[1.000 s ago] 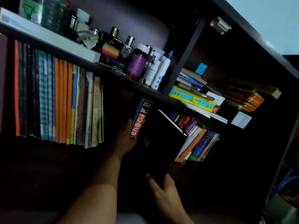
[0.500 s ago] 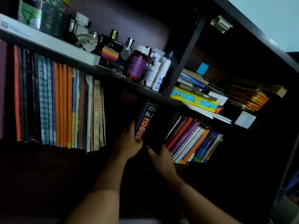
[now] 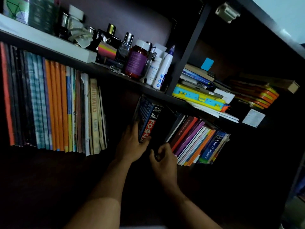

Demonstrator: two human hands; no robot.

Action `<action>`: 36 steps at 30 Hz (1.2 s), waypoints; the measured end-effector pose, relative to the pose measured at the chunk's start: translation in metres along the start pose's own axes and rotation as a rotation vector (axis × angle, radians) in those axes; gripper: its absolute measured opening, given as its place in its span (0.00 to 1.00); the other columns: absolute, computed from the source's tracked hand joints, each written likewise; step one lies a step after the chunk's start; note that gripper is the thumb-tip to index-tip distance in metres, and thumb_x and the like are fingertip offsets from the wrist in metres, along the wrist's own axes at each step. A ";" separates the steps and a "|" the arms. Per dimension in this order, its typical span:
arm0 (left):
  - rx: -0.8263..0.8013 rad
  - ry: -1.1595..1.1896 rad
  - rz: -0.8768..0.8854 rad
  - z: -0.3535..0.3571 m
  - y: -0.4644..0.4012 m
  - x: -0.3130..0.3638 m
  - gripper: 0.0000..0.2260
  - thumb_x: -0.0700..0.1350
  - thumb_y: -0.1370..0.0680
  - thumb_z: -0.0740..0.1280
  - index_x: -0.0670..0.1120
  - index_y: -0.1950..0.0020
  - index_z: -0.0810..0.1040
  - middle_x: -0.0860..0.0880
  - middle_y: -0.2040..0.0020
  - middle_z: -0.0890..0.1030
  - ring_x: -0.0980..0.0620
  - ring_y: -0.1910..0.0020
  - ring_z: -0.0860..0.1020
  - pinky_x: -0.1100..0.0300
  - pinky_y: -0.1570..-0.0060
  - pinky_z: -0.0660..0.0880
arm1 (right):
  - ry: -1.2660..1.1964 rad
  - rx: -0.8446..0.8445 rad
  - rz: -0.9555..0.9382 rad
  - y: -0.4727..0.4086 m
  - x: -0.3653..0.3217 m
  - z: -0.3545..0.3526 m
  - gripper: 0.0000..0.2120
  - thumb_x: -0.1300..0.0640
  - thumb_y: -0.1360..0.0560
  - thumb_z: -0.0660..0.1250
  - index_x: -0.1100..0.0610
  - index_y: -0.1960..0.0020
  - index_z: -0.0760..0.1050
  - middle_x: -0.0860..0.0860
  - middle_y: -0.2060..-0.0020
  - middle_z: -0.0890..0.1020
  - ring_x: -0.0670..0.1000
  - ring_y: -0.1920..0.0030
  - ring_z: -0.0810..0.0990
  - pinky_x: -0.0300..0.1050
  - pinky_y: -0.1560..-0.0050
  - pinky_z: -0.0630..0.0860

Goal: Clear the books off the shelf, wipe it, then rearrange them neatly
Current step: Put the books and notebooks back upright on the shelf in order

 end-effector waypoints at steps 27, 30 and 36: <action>-0.017 0.057 -0.036 -0.004 0.007 -0.004 0.44 0.57 0.25 0.74 0.55 0.17 0.50 0.46 0.21 0.61 0.43 0.24 0.65 0.46 0.32 0.69 | -0.028 -0.122 -0.055 -0.005 0.005 0.007 0.09 0.60 0.22 0.69 0.48 0.47 0.73 0.44 0.58 0.79 0.42 0.58 0.79 0.33 0.61 0.75; 0.015 0.089 -0.090 -0.015 0.026 0.012 0.43 0.55 0.24 0.73 0.56 0.17 0.50 0.46 0.20 0.60 0.46 0.24 0.64 0.54 0.34 0.65 | -0.056 -0.172 -0.074 0.006 -0.006 0.000 0.10 0.60 0.23 0.69 0.49 0.46 0.73 0.45 0.54 0.78 0.42 0.56 0.78 0.32 0.59 0.74; 0.057 0.204 -0.173 -0.016 0.103 0.055 0.34 0.46 0.22 0.73 0.56 0.21 0.59 0.47 0.27 0.70 0.52 0.33 0.75 0.53 0.36 0.74 | -0.258 -0.192 -0.043 0.039 -0.035 -0.059 0.11 0.60 0.24 0.71 0.51 0.45 0.74 0.49 0.52 0.78 0.42 0.54 0.79 0.31 0.55 0.74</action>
Point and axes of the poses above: each hand's wrist, its own y-axis away from the middle knuckle, its own z-axis out of the palm, x = y × z, the point moved 2 cm from there along -y, towards the middle knuckle
